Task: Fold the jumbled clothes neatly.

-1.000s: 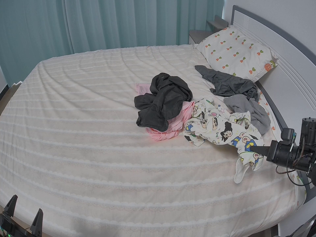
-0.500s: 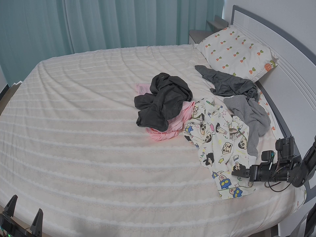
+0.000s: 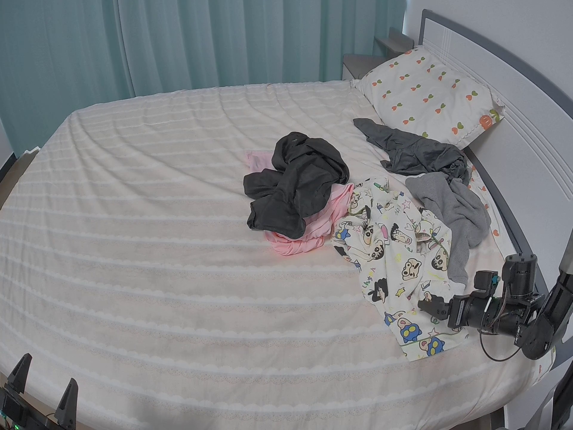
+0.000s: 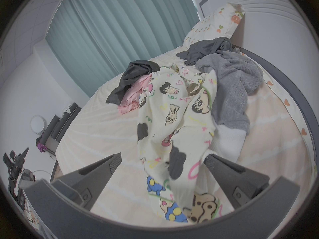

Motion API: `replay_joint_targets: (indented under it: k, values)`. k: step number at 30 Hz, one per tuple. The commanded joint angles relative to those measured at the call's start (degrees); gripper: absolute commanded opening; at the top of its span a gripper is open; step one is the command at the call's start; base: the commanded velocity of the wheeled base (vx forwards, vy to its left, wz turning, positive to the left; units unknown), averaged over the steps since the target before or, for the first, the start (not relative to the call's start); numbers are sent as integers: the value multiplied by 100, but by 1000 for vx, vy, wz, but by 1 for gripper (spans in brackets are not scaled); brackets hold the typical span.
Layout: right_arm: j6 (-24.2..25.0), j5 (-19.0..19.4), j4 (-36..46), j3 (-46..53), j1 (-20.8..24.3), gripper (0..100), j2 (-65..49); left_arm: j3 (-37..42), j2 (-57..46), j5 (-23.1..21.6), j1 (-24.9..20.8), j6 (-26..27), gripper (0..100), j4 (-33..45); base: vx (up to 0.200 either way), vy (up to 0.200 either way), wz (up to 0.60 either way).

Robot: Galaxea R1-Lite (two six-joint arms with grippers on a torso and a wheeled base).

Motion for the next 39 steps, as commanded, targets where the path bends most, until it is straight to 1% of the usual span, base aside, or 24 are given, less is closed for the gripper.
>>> replay_joint_targets:
  k: [1,3,4,5,8,12,15,19,21,23,27,28,29,30,35,39]
  values:
    - [-53,-120,-130,491,409,100,-286,66,-48,-2,0,7,100,1,0,0,0]
    - [-62,-278,-191,798,673,100,-303,66,-48,-2,0,7,100,1,0,0,0]
    - [-62,-304,-200,833,699,100,-303,66,-48,-2,0,7,100,1,0,0,0]
    - [-97,-471,-244,992,779,100,-286,66,-48,-2,0,7,100,10,0,0,0]
    - [-167,-629,-279,1027,682,100,-198,66,-48,-2,0,7,100,10,0,0,0]
    - [-282,-691,-279,1071,489,100,-154,66,-48,-2,0,7,100,10,0,0,0]
    - [-299,-665,-288,1062,497,100,-48,66,-48,-2,0,-2,100,1,0,0,0]
    - [-370,-744,-288,1115,612,100,-119,66,-48,-2,0,-2,100,10,0,0,0]
    - [-387,-849,-411,1088,612,100,-303,66,-48,-2,0,7,100,10,0,0,0]
    - [-387,-875,-561,1062,568,100,-391,66,-48,7,0,7,100,10,0,0,0]
    - [-466,-1086,-622,737,198,100,-523,66,-48,-2,0,-2,100,10,0,0,0]
    - [-466,-1095,-613,728,181,100,-523,66,-48,-2,0,-2,100,10,0,0,0]
    - [-501,-1095,-578,570,23,100,-514,66,-48,7,0,-2,100,10,0,0,0]
    - [-501,-1095,-578,517,-12,100,-470,66,-48,-2,0,7,100,10,0,0,0]
    - [-501,-1078,-587,130,5,100,-57,66,-48,7,0,-2,100,10,0,0,0]
    - [-510,-1078,-517,-362,23,100,576,66,-48,-2,0,-2,100,10,0,0,0]
